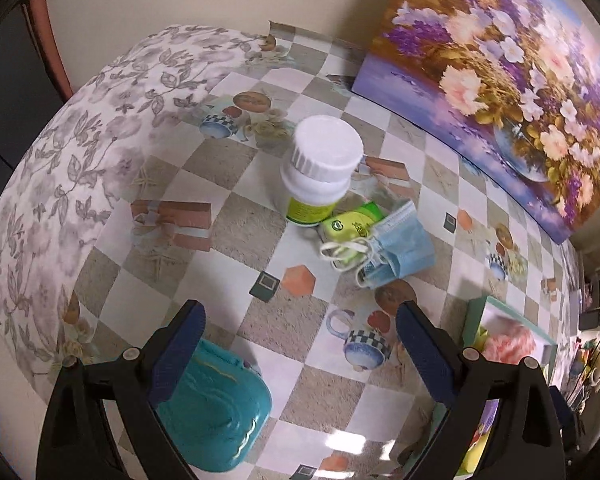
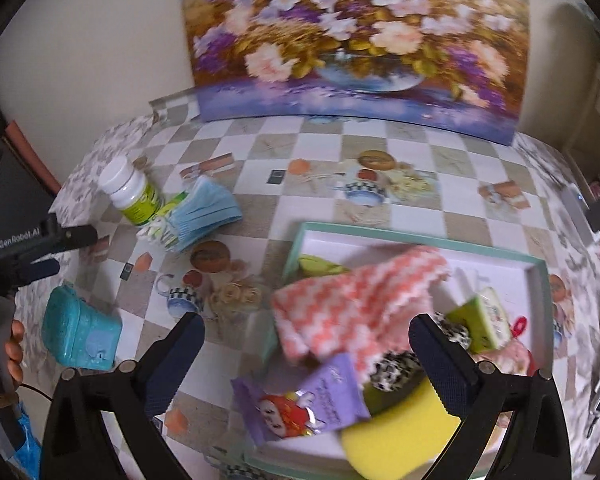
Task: Organize soft objects
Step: 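Raise both open grippers and move them toward the pill bottle area, then close the left gripper on the green tissue pack while the right grips the blue mask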
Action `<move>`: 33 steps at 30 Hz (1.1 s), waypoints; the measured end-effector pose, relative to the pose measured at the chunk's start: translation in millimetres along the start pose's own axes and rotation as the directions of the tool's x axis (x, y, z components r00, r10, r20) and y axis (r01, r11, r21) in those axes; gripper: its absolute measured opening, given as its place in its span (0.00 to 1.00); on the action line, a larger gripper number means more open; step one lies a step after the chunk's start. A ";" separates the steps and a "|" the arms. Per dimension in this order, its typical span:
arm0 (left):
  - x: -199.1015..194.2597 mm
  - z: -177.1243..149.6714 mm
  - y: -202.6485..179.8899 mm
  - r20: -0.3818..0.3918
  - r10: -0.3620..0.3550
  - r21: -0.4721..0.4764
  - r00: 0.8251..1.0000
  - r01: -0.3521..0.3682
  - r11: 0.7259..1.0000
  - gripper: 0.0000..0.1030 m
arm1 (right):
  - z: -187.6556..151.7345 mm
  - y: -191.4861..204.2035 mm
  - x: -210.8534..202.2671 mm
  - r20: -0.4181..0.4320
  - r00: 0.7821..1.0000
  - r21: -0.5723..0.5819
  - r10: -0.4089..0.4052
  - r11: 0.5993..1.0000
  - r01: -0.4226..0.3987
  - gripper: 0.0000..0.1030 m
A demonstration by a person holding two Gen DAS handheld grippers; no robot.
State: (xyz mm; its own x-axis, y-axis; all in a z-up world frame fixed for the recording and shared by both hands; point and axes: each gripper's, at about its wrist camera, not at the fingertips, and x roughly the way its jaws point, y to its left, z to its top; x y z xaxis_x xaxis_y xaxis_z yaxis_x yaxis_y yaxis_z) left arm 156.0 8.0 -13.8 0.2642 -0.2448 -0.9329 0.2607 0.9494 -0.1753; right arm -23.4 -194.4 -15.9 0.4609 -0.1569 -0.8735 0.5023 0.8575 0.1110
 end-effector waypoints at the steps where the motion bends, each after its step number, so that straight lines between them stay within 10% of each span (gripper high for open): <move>1: 0.9 2.3 0.8 -0.001 -0.003 -0.002 1.000 0.003 1.000 0.93 | 1.4 2.2 1.9 0.014 1.000 0.000 0.008 1.000 -0.008 1.00; 21: 40.3 40.9 0.1 -0.029 -0.015 -0.039 0.999 0.013 0.999 0.93 | 56.9 46.1 61.8 -0.005 0.995 -0.019 0.100 0.995 -0.100 1.00; 33: 60.4 58.5 15.9 -0.027 0.032 -0.070 0.999 -0.034 0.997 0.93 | 86.2 81.7 141.1 -0.156 0.972 -0.018 0.176 0.983 -0.181 1.00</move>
State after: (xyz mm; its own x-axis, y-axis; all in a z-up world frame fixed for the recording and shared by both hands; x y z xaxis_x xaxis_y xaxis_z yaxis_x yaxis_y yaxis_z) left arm 230.5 -3.2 -54.5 0.2472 -0.2089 -0.9462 0.1862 0.9685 -0.1652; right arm 145.7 -188.8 -89.2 0.4222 0.0751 -0.9034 0.3969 0.8806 0.2587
